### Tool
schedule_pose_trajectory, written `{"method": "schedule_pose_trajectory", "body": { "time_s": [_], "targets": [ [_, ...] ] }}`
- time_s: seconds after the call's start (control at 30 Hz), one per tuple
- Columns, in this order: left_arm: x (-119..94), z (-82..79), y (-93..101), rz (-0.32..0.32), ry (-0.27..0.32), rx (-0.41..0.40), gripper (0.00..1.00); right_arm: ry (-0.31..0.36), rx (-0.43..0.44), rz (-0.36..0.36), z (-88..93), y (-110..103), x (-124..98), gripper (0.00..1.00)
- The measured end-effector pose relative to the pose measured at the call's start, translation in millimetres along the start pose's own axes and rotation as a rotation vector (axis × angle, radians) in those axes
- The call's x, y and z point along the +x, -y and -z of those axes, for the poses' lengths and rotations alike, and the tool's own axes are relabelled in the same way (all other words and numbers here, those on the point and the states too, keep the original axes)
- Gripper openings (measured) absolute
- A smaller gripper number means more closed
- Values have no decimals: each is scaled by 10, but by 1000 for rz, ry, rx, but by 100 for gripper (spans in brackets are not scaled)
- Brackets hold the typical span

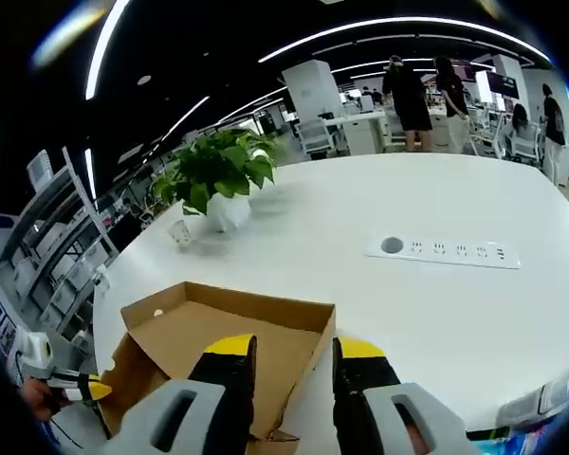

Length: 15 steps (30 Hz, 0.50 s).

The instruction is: Operate the shoe box by opening the lid, removing the specified soft item, and placing it in the target area until the item is outside and the box remains undamaged.

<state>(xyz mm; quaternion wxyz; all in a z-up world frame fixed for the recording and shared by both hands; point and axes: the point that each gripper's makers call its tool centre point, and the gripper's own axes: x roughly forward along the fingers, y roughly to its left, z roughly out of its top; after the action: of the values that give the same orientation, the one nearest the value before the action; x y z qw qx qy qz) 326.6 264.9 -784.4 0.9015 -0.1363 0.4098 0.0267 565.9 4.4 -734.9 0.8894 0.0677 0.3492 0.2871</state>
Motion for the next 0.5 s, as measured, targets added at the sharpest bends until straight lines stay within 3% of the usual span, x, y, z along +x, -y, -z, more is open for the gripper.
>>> {"method": "schedule_pose_trajectory", "body": {
  "time_s": [0.2,0.3,0.5],
  "targets": [
    [8,0,-6,7,1,-6,5,-31,-2,20,18,64,139,27],
    [23,-3,-20,8,1,-13,5,-25,63,34,13,137,207,24],
    [-2,-4,-10,12,0,-9,5,-69,49,40,80,141,345,23]
  ]
}}
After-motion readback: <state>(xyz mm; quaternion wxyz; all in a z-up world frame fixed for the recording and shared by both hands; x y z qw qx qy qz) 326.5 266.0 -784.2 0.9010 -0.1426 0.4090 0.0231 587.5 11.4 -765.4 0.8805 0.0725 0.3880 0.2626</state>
